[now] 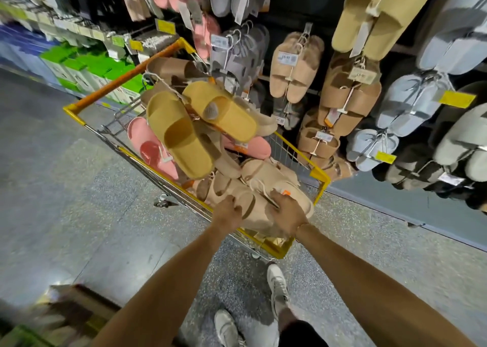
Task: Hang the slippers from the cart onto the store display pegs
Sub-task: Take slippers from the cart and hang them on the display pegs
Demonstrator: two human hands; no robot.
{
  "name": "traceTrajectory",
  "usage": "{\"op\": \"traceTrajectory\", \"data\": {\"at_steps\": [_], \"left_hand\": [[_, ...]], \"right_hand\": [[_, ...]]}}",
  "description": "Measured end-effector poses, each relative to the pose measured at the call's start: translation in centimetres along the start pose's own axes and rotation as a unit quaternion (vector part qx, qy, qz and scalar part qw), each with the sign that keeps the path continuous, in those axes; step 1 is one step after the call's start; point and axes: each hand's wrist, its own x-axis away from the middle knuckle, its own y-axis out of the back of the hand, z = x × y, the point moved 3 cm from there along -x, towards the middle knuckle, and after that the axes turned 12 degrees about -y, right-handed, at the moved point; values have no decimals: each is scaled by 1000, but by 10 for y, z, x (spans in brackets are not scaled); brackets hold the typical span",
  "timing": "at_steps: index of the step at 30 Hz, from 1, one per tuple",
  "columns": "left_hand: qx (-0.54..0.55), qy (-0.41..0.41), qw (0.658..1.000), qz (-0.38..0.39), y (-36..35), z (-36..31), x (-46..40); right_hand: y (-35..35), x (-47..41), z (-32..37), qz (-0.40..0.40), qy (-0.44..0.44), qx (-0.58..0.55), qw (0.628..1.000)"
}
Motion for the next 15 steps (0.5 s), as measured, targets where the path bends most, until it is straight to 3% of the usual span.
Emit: {"op": "traceTrajectory", "data": {"at_steps": [10,15], "left_hand": [[76,-16,997,-3,11,2,-3],[102,-28,994,-24,9,2,-1]], "right_hand": [[10,-37,29,-34,14,30,999],[10,-41,21,-44,-45,-70,996]]}}
